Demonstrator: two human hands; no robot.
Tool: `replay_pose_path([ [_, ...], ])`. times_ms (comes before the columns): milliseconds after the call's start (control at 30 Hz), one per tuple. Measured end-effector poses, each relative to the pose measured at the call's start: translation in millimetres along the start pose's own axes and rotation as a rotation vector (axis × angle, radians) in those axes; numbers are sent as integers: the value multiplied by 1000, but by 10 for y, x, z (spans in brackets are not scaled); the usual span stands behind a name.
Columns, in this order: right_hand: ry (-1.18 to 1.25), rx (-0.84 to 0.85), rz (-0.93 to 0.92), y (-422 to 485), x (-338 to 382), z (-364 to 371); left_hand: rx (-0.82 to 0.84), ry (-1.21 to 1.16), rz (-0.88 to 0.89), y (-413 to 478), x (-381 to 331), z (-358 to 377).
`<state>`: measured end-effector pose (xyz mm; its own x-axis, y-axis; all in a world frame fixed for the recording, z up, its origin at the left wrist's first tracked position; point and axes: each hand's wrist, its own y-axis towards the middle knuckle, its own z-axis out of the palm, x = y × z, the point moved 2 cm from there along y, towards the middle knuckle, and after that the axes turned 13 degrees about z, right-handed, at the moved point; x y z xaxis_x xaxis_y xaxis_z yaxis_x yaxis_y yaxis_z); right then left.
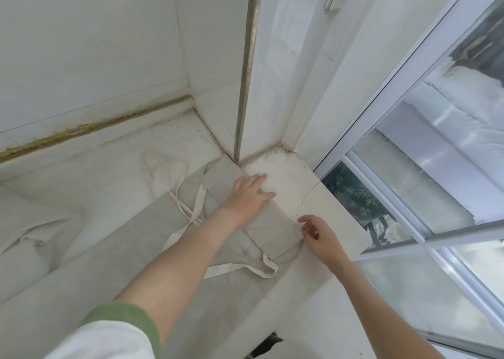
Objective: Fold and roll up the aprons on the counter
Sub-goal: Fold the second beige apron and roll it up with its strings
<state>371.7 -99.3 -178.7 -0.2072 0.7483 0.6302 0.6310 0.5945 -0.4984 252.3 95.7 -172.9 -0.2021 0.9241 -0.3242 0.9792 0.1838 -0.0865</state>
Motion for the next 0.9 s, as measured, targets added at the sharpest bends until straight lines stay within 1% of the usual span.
replay_pose_path([
  [67,-152,58,-95,-24,-24,4,21,-15,9,76,-80,26],
  [100,-214,61,-125,-28,-33,12,29,-19,9,106,-114,35],
  [233,-295,-68,-111,-24,9,24,10,-3,-19,204,-169,77],
  [300,-279,-88,-58,-33,21,36,-23,-27,-63,242,-178,63],
  [400,-86,-60,71,-61,-30,13,-91,-44,-102,293,-213,43],
  [433,-58,-52,90,-73,-41,0,-107,-38,-101,297,-230,43],
  [533,-119,-93,66,-99,-57,-80,-91,-62,-112,269,-277,55],
  [567,-142,-136,61,-92,-70,-108,-80,-71,-119,243,-284,63],
  [633,-245,-196,-7,-82,-20,-124,-87,-84,-136,156,-298,83],
  [700,-346,-193,-148,-76,154,-39,-98,-78,-159,34,-294,103],
  [800,-542,-35,-345,-16,419,294,-52,-50,-208,-180,-238,175],
  [867,-656,27,-415,14,485,545,7,-10,-249,-377,-157,241],
  [900,-706,46,-405,26,468,631,31,10,-269,-474,-104,280],
])
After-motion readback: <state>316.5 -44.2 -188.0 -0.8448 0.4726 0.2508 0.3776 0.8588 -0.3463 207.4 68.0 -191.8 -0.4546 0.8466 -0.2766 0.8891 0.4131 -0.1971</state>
